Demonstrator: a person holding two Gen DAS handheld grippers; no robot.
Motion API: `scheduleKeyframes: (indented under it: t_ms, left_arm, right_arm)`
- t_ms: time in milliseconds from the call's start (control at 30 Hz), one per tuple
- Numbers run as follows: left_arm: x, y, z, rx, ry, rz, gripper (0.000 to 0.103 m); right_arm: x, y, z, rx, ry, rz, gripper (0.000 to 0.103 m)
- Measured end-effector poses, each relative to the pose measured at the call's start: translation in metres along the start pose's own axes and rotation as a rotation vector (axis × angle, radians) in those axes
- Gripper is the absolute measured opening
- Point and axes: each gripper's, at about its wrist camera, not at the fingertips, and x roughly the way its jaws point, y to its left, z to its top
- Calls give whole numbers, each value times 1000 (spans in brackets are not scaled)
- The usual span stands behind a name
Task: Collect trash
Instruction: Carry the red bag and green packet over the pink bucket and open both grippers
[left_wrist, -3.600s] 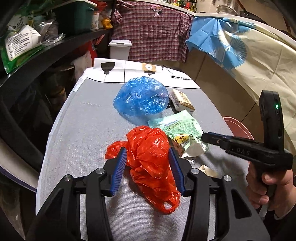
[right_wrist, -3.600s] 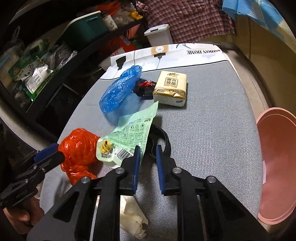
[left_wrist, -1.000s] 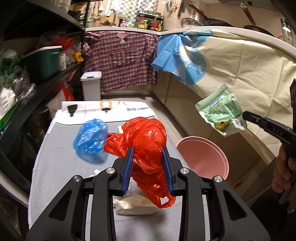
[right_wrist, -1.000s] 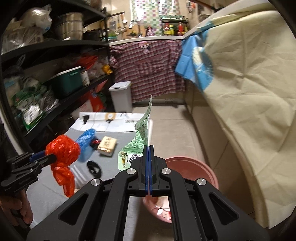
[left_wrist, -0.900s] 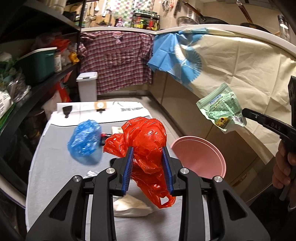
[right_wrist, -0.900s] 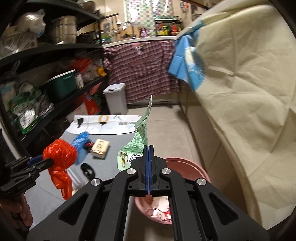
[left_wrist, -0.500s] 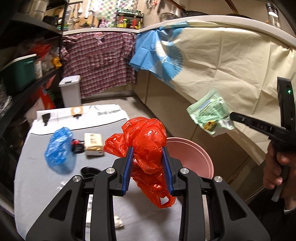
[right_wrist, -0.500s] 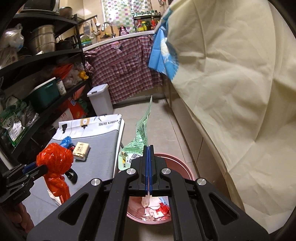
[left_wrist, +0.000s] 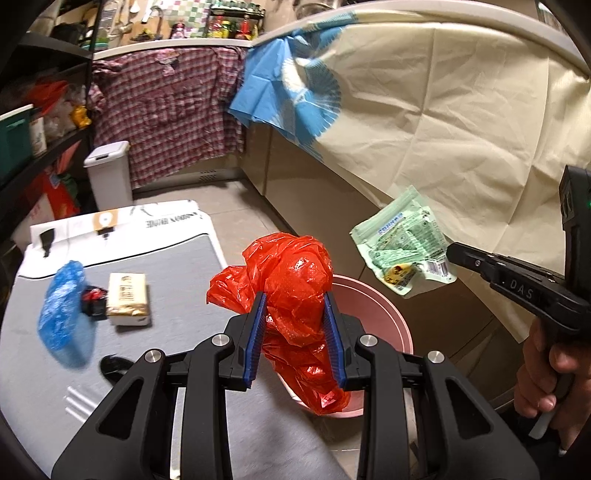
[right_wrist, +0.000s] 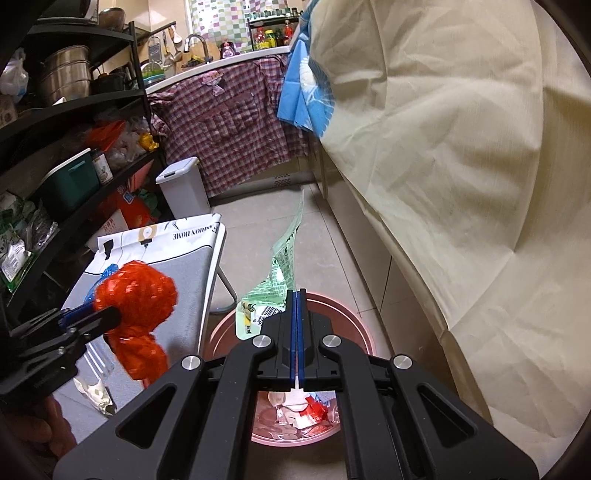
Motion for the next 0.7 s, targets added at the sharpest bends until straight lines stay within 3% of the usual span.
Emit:
scheduleKeyframes:
  t_ms: [400,700]
  left_arm:
    - [54,-11,-15,29,76,-24,30]
    - [71,-8,-20,18,114,-32,30]
  right_arm:
    - [26,-3,-2,-14,45,-36,0]
    - [39,-5,-4,-25,73,-50,0]
